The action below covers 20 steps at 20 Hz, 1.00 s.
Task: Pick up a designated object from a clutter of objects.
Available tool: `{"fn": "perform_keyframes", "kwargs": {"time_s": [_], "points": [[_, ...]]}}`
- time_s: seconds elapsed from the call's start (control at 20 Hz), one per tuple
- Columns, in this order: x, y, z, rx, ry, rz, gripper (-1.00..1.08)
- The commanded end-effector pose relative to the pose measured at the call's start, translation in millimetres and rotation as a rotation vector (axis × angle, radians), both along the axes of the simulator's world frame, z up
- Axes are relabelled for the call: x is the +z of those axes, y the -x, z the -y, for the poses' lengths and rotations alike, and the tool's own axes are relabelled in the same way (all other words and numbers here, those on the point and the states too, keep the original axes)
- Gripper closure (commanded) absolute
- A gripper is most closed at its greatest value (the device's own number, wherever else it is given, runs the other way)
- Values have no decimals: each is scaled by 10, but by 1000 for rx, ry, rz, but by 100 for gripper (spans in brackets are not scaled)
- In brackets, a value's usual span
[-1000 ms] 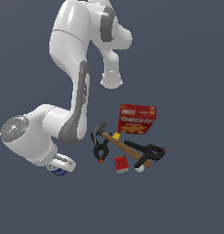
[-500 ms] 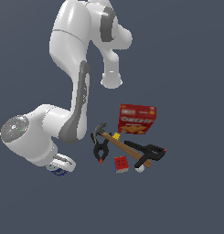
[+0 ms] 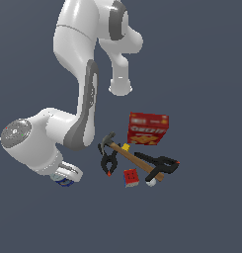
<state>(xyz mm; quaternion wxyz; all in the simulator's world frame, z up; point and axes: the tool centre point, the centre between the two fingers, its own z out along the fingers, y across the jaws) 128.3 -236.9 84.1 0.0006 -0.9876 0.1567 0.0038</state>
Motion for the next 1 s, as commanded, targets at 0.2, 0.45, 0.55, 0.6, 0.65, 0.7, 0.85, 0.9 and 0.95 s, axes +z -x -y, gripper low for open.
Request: {"fn": "perform_keyframes", "kwargs": {"time_s": [0.2,0.45,0.55,0.6,0.65,0.7,0.85,0.9,0.95], "points": [[304,161,-34,0,1,6,108],[634,376,-81,0,1,6,108],[784,473,-102,0,1,6,108],[860,522,-113,0,1,6,108],[937,572,-124,0,0,7,108],[1015,622,-135,0,0,7,108],[1252,774,-168,0,0,7,108],[1332,825,-179,0,0,7,108],[1413,877,-190,0,0,7,108]]}}
